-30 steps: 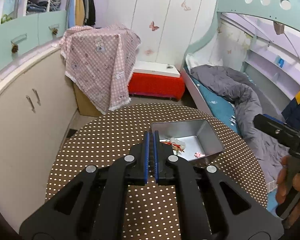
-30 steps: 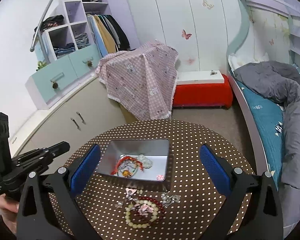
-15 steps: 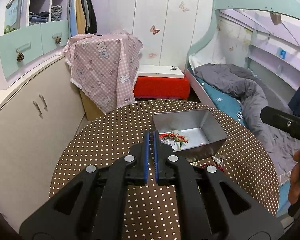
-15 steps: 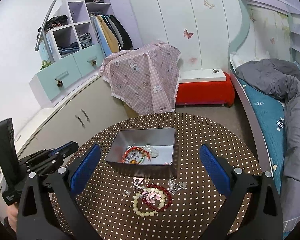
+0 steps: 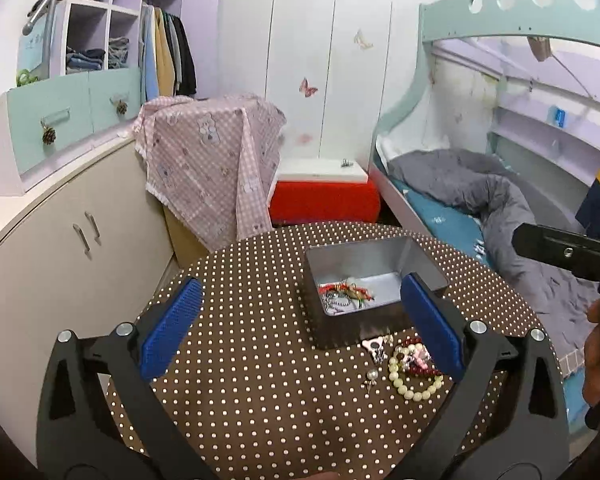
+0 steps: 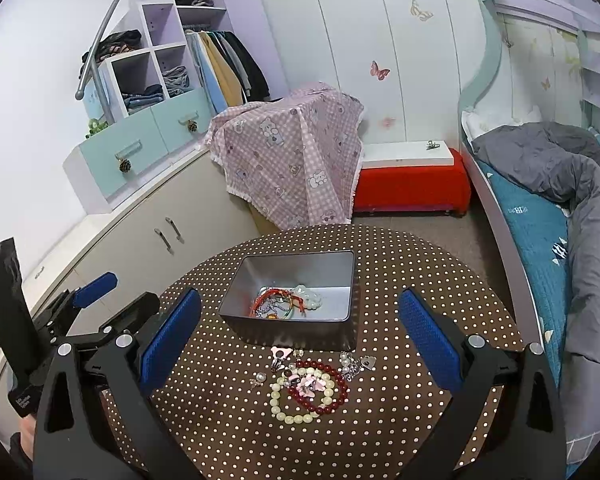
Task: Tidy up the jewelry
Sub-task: 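Reach the left gripper to the small pearl earring and grasp it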
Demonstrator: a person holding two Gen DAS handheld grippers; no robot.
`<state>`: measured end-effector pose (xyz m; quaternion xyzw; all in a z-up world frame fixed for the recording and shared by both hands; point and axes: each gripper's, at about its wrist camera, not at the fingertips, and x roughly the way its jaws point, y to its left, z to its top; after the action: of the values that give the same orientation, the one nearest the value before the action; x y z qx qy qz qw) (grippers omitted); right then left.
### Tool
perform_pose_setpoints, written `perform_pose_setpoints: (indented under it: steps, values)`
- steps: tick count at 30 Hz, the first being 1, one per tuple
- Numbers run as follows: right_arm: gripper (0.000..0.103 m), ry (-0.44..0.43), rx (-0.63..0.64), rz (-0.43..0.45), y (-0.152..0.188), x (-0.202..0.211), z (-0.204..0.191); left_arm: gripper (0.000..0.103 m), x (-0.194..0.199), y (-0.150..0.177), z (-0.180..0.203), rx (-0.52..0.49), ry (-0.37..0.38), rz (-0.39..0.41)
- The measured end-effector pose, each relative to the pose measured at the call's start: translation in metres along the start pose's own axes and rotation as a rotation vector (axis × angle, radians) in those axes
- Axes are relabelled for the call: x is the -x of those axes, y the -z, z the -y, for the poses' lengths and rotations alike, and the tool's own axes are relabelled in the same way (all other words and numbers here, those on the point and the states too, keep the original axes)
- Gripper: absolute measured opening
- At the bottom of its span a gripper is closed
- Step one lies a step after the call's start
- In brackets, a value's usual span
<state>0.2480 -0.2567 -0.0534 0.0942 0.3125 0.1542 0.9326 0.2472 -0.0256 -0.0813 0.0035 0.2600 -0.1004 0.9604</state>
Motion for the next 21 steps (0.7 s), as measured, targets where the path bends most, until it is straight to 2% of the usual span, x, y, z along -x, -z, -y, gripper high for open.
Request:
perform_pose_setpoints:
  steps: [15,21]
  values:
    - [0.095,0.082,-0.037,-0.026,0.031,0.018,0.026,0.097,-0.005,0.025,0.000,-0.013,0.024,-0.078]
    - [0.095,0.098,-0.056,-0.053,0.053,0.016,0.034,0.097,-0.016,0.045,0.008,-0.053,0.035,-0.147]
